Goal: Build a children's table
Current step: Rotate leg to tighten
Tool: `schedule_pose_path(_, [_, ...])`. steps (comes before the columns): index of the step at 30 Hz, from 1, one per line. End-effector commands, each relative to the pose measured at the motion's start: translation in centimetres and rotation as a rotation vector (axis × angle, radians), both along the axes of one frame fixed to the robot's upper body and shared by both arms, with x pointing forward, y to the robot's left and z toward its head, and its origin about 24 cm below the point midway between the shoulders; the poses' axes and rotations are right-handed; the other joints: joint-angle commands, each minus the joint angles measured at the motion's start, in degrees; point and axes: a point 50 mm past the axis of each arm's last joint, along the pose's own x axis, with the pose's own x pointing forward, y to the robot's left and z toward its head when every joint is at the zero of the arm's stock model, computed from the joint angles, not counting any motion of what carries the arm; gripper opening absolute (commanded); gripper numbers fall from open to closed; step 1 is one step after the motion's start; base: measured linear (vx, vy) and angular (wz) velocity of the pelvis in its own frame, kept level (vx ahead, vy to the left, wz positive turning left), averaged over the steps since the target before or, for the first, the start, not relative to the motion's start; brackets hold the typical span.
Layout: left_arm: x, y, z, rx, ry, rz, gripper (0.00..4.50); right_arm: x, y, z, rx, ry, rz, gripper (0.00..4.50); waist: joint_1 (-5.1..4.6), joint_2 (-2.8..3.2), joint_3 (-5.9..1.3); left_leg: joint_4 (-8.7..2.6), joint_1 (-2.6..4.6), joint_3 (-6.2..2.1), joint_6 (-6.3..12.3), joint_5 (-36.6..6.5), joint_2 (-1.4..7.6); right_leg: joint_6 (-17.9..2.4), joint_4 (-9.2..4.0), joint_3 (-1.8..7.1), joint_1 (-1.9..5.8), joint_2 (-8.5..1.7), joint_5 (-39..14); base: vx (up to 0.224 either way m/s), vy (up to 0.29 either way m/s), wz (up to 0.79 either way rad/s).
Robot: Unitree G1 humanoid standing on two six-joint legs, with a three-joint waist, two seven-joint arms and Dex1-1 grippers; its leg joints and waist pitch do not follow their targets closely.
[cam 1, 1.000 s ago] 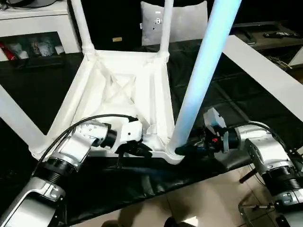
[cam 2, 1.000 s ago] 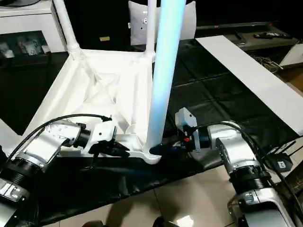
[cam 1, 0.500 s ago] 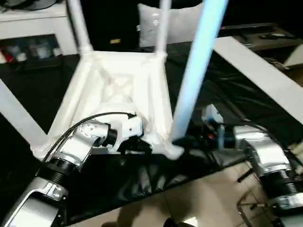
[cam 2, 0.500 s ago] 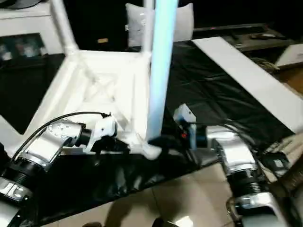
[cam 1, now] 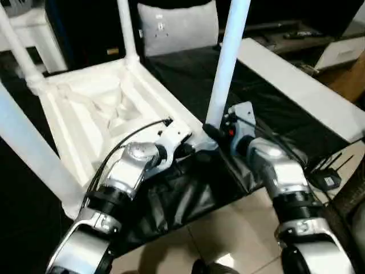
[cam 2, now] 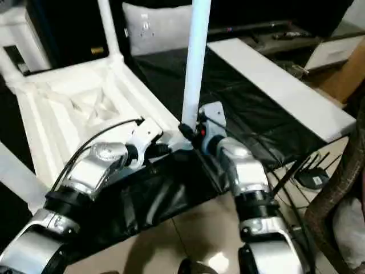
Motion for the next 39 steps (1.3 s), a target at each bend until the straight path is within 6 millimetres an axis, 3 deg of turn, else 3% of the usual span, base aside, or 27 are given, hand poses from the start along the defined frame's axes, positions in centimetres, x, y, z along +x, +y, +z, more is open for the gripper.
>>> schedule_pose_path(1, [0.5,-1.9,3.4,-0.111,-0.126,-0.048,0.0,-1.0,2.1,-1.3,0.027,0.056,0.106,2.89,0.39,0.24,-4.62,-3.78,-1.2,0.45,6.85,-0.4,1.31,6.4,-5.54,2.62,5.75,-4.87,-26.2,0.0,0.0,0.0])
schedule_pose_path(3, [0.2,-1.7,3.3,-0.093,-0.123,-0.078,0.0,-1.2,1.8,-0.8,0.039,0.026,0.127,3.15,0.4,0.41,-4.65,-3.87,-1.04,0.12,7.12,0.5,2.05,4.9,-5.25,2.71,5.73,-5.41,-24.2,0.0,0.0,0.0])
schedule_pose_path(6, [-0.5,-0.9,2.7,-0.06,-0.121,-0.148,0.0,-1.6,0.3,-0.3,0.032,-0.027,0.185,3.29,0.54,0.24,-4.59,-3.93,-0.92,0.27,7.14,0.9,1.78,3.1,-4.94,3.05,5.74,-5.76,-24.0,0.0,0.0,0.0])
schedule_pose_path(10, [-1.0,-0.3,2.4,-0.042,-0.131,-0.239,0.0,-2.2,-0.9,-0.2,0.008,-0.051,0.287,3.59,1.09,0.22,-4.78,-3.92,-1.18,0.28,8.56,3.9,1.7,3.1,-4.43,3.12,5.95,-5.59,-21.5,0.0,0.0,0.0])
schedule_pose_path(15, [-2.4,1.1,2.0,-0.021,-0.104,-0.433,0.0,-3.3,-3.3,0.1,-0.096,-0.077,0.485,4.07,1.83,0.15,-4.53,-3.94,-1.24,0.39,9.29,3.6,1.63,3.9,-4.36,3.1,6.01,-5.42,-21.4,0.0,0.0,0.0])
schedule_pose_path(17, [-2.8,1.6,2.0,-0.022,-0.085,-0.491,0.0,-3.5,-3.9,0.2,-0.119,-0.081,0.534,4.14,2.18,0.32,-4.4,-4.03,-0.91,0.44,9.08,3.4,1.82,3.5,-4.53,3.02,5.72,-5.36,-22.5,0.0,0.0,0.0])
schedule_pose_path(19, [-3.2,2.4,1.7,0.022,-0.059,-0.561,0.0,-3.7,-4.5,0.4,-0.202,-0.132,0.597,4.14,3.14,0.41,-4.29,-4.17,-0.43,0.47,8.14,2.7,2.23,3.1,-4.64,3.19,5.38,-5.64,-24.1,0.0,0.0,0.0])
schedule_pose_path(24, [-3.4,3.0,1.6,0.073,-0.038,-0.637,0.0,-4.1,-4.8,0.5,-0.182,-0.107,0.705,4.14,3.68,0.26,-4.13,-4.4,-0.17,0.48,7.43,1.7,2.51,2.2,-4.75,3.18,5.64,-5.76,-24.8,0.0,0.0,0.0])
schedule_pose_path(29, [-3.9,3.8,1.6,0.127,0.004,-0.762,0.0,-4.7,-4.8,0.7,-0.136,-0.079,0.847,3.67,4.06,0.01,-4.26,-4.27,-0.5,0.46,8.43,3.6,2.62,1.6,-4.07,3.39,5.75,-5.79,-22.5,0.0,0.0,0.0])
schedule_pose_path(33, [-3.9,3.6,1.7,0.129,0.0,-0.788,0.0,-5.0,-4.7,0.6,-0.114,-0.05,0.9,3.34,4.1,0.02,-4.23,-4.29,-0.56,0.53,7.32,3.0,2.63,1.8,-4.34,3.22,5.87,-5.84,-23.8,0.0,0.0,0.0])
schedule_pose_path(39, [-3.9,3.4,1.8,0.121,-0.004,-0.804,0.0,-5.2,-4.7,0.5,-0.089,-0.02,0.943,2.75,4.02,-0.13,-4.23,-4.25,-0.76,0.63,7.07,2.6,2.28,3.1,-4.56,3.05,5.98,-5.68,-24.8,0.0,0.0,0.0])
